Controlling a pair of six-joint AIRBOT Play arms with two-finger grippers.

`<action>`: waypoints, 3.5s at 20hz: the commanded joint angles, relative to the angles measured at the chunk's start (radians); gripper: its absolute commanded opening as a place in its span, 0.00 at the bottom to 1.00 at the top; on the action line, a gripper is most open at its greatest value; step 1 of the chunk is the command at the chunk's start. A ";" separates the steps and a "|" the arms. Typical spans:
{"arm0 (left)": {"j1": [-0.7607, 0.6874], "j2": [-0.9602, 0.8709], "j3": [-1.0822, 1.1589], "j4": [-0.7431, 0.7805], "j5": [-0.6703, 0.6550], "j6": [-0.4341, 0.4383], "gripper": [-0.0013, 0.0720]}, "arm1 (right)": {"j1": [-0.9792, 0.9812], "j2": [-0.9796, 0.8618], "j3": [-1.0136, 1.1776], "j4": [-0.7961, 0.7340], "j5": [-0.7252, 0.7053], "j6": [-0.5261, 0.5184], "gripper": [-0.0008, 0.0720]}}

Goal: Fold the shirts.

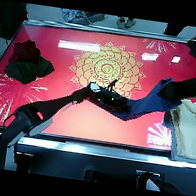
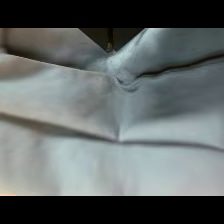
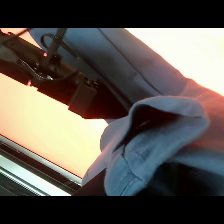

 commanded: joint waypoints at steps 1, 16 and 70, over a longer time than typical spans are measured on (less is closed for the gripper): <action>0.073 0.066 0.001 0.058 0.001 0.023 0.05 | 0.032 -0.029 0.000 -0.013 -0.077 -0.002 0.07; 0.537 0.733 0.001 0.390 -0.236 0.114 0.06 | 0.421 -0.684 0.001 0.664 -0.696 -0.079 0.98; 0.526 0.710 0.000 0.588 -0.270 0.198 0.06 | -0.837 -0.167 0.195 0.265 -0.053 0.201 0.07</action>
